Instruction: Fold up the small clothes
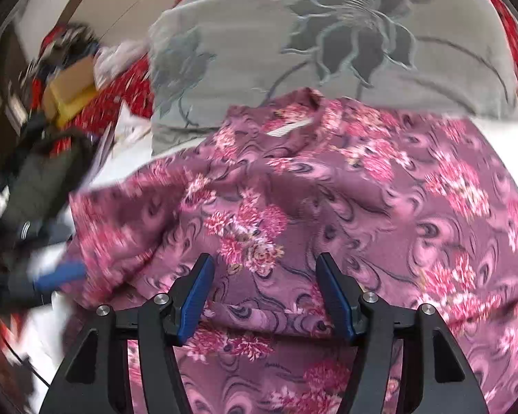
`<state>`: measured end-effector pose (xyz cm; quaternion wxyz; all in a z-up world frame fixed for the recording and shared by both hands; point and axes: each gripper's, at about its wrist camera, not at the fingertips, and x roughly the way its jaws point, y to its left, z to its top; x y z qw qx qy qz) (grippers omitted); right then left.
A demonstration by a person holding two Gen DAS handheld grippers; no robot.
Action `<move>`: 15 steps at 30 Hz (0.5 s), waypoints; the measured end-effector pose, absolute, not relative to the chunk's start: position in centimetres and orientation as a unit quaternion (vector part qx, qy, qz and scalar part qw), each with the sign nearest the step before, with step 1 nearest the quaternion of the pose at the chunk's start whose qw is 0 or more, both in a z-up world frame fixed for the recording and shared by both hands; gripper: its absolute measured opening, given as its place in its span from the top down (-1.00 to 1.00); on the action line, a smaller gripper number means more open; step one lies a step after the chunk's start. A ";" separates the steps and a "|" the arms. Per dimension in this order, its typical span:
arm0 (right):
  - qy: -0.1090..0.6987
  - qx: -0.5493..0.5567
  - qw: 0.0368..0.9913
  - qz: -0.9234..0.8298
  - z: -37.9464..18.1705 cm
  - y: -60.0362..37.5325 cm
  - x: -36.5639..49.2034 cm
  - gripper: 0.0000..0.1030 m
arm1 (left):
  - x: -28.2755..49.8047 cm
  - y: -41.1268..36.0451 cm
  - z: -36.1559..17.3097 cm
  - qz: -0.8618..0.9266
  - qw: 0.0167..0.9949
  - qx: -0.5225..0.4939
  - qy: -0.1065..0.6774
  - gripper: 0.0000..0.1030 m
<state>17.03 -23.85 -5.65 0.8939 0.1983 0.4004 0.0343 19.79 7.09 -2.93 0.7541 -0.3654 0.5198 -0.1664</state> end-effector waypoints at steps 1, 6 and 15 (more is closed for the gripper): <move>0.399 0.229 0.888 0.030 -5.5 -24.5 16.9 -0.23 | 19.4 7.9 -3.4 -0.162 0.750 -0.377 0.518 0.04; 0.382 0.379 0.839 0.081 -5.7 -25.7 16.6 -0.27 | 18.9 9.4 -6.6 -0.153 0.706 -0.444 0.530 0.04; 0.416 0.331 0.836 0.133 -5.7 -20.0 19.7 -0.32 | 18.0 7.9 -7.3 -0.171 0.715 -0.426 0.527 0.04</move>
